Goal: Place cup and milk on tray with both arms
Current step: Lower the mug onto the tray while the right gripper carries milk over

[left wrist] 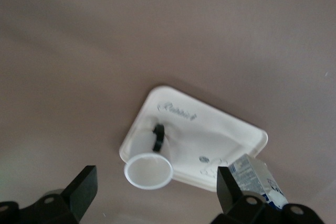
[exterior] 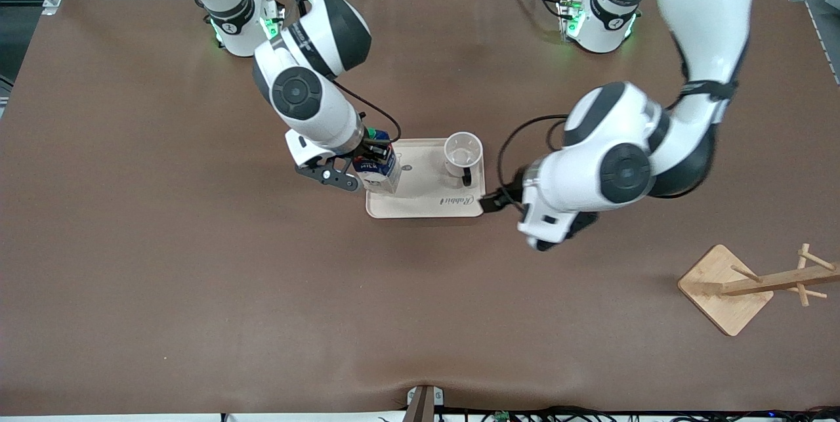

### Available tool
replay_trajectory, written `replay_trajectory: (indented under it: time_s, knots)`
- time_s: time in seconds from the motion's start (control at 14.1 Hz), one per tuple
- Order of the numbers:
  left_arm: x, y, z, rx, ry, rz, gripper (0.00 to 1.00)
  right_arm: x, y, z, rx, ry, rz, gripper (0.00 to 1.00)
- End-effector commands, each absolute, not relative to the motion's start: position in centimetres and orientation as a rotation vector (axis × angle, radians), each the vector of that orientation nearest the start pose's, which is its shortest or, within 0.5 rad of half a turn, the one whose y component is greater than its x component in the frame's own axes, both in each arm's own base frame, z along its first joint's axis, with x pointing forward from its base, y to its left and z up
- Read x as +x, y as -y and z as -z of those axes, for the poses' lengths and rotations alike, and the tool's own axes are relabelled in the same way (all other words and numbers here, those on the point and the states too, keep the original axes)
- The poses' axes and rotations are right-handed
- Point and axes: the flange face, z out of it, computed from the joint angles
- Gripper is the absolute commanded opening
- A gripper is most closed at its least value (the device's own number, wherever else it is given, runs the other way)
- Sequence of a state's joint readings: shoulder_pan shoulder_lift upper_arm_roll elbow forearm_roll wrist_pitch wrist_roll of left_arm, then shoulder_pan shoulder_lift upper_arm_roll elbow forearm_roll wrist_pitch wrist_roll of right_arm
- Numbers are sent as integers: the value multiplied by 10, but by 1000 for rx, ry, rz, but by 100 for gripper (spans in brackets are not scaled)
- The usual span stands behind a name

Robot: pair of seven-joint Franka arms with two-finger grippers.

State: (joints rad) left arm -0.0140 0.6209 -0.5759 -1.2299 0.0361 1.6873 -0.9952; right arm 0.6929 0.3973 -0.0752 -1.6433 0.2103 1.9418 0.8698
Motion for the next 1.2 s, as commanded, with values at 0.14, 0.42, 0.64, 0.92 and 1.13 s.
replay_trajectory:
  time_s: [0.14, 0.42, 0.64, 0.92, 1.13]
  knots:
    - [653, 230, -496, -3112, 523, -51, 100, 520, -427, -351, -3120, -443, -219, 28]
    - [652, 160, -541, -2935, 518, 110, 100, 519, -431, -350, -3094, -466, -238, 30]
    - [627, 131, -577, -2895, 454, 18, 100, 516, -438, -339, -3095, -459, -245, 46]
    - [618, 128, -578, -2971, 472, -109, 100, 510, -450, -334, -3096, -411, -205, 100]
    - [622, 91, -583, -2976, 367, -111, 100, 509, -452, -335, -3091, -409, -209, 100]
